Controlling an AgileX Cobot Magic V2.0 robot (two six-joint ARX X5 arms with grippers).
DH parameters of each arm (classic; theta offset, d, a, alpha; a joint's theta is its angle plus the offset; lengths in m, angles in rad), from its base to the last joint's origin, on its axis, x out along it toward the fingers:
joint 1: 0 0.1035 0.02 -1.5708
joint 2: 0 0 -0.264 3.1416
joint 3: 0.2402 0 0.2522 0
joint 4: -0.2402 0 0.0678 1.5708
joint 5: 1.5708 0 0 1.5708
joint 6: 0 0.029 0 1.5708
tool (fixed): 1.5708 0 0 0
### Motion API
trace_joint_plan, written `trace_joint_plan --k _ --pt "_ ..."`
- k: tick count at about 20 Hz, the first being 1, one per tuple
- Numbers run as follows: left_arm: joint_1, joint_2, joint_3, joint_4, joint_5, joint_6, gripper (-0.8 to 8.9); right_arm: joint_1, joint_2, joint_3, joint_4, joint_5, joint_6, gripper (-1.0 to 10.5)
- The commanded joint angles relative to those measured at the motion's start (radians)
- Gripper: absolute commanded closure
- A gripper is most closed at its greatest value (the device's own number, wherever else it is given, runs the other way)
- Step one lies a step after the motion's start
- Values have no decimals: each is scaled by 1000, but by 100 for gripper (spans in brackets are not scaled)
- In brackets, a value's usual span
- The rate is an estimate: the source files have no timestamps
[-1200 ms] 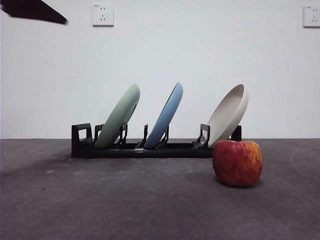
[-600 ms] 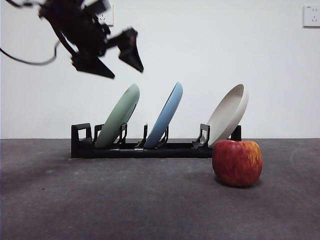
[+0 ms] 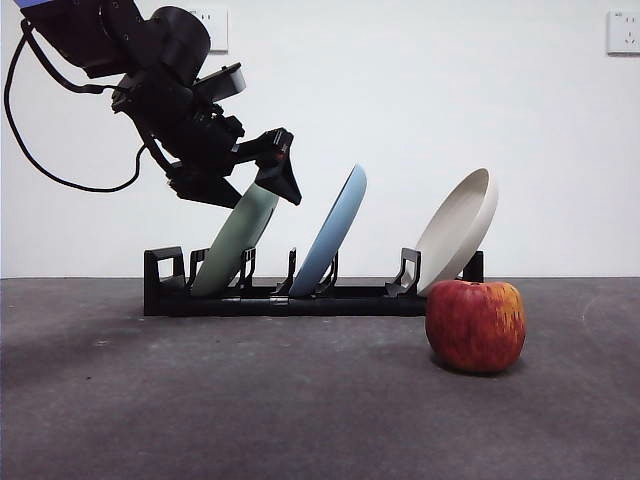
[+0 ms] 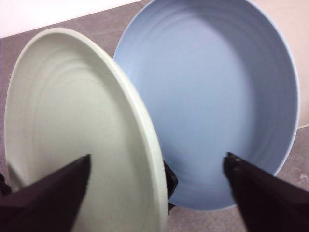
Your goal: Take the green plate from the plate rack,put the plate on the table,take the apple from the table,put the apple in the plate
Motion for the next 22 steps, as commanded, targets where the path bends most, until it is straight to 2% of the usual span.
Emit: trace_joint_plan --k 1,5,7,16,22 --pt "-3 5 2 6 3 8 709 2 6 2 5 0 4 255" --pt "-3 5 2 3 5 6 738 2 10 2 5 0 4 255" --pt "-3 5 2 2 5 6 823 2 10 2 5 0 4 255" --pt "-2 -8 2 -21 6 2 822 2 10 2 5 -1 -3 255" --pt "-2 -68 2 -21 5 -43 822 2 10 2 5 -1 -3 255"
